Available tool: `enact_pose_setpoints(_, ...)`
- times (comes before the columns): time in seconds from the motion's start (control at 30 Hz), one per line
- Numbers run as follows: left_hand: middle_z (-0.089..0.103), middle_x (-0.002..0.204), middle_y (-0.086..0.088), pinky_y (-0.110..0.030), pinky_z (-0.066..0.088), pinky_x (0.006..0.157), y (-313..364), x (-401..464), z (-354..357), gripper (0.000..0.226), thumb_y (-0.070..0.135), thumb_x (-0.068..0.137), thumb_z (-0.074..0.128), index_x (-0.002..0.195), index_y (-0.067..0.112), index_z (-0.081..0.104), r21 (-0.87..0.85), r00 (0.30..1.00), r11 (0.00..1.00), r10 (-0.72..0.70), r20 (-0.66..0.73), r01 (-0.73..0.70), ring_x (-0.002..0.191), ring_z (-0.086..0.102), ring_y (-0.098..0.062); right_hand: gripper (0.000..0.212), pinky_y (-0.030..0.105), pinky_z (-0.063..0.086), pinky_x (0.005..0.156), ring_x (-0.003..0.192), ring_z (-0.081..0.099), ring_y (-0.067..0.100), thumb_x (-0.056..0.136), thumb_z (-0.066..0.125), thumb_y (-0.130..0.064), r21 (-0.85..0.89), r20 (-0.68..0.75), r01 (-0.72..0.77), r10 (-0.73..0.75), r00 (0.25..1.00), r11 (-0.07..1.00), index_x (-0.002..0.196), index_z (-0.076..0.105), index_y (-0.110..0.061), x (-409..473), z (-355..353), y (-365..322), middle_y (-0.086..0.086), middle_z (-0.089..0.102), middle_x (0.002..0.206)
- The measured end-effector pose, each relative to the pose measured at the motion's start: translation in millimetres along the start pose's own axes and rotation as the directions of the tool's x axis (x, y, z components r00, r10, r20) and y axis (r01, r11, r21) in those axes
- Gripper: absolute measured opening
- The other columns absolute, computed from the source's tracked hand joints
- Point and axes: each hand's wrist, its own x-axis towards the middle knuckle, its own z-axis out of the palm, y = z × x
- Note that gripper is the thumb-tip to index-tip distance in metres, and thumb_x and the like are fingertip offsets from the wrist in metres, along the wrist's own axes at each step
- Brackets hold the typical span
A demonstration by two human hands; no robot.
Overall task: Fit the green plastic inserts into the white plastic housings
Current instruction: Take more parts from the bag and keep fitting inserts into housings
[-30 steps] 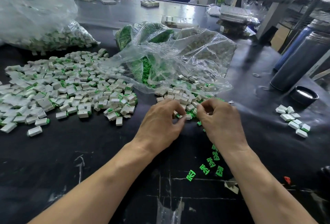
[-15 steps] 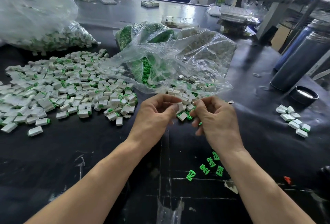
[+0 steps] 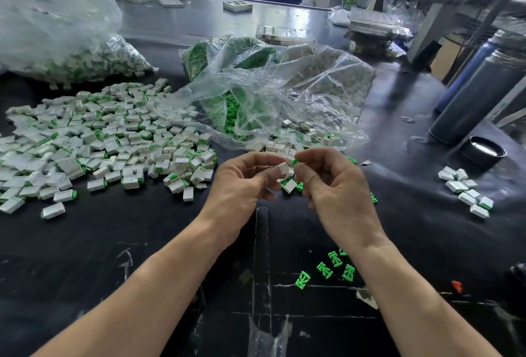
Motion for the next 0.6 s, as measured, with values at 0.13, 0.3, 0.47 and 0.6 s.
enact_pose_setpoints(0.13, 0.072, 0.076, -0.003, -0.022, 0.054, 0.061, 0.2, -1.5, 0.5, 0.016, 0.024, 0.075, 0.078, 0.090, 0.020, 0.079, -0.012, 1.000, 1.000, -0.009, 0.014, 0.009, 0.069, 0.062, -0.012, 0.015, 0.020, 0.051, 0.069, 0.074, 0.066, 0.006, 0.094, 0.077, -0.015, -0.130, 0.016, 0.084, -0.082, 0.996, 0.988, 0.102, 0.075, -0.027, -0.5, -1.4, 0.9, -0.009, 0.074, 0.088)
enact_pose_setpoints(0.3, 0.071, 0.075, -0.002, -0.024, 0.055, 0.062, -0.7, -1.2, -1.4, 0.008, 0.010, 0.087, 0.075, 0.094, 0.014, 0.077, 0.023, 1.000, 1.000, 0.003, 0.004, -0.003, 0.069, 0.062, -0.013, 0.013, 0.024, 0.055, 0.079, 0.087, 0.069, 0.010, 0.092, 0.078, -0.013, -0.292, 0.045, 0.201, -0.196, 0.979, 0.935, 0.101, 0.078, -0.022, -0.1, -2.8, -0.4, -0.005, 0.073, 0.094)
enact_pose_setpoints(0.47, 0.072, 0.075, -0.002, -0.026, 0.057, 0.063, 0.6, -3.4, -1.0, 0.008, 0.008, 0.087, 0.074, 0.093, 0.013, 0.076, 0.015, 1.000, 1.000, -0.001, 0.001, 0.001, 0.069, 0.063, -0.014, 0.014, 0.020, 0.053, 0.066, 0.075, 0.067, 0.007, 0.093, 0.077, -0.014, -0.214, 0.044, 0.120, -0.113, 0.993, 0.970, 0.105, 0.078, -0.023, -1.9, -2.0, -1.2, -0.008, 0.074, 0.087)
enact_pose_setpoints(0.6, 0.072, 0.075, -0.002, -0.024, 0.057, 0.062, 3.6, -4.0, -0.3, 0.008, 0.007, 0.087, 0.074, 0.094, 0.012, 0.076, -0.007, 1.000, 1.000, -0.004, 0.014, 0.004, 0.068, 0.063, -0.013, 0.006, 0.025, 0.050, 0.048, 0.056, 0.060, 0.011, 0.097, 0.072, -0.011, 0.097, 0.037, -0.086, 0.082, 0.996, 0.992, 0.095, 0.073, -0.017, -3.5, 1.3, -2.2, 0.002, 0.072, 0.074)
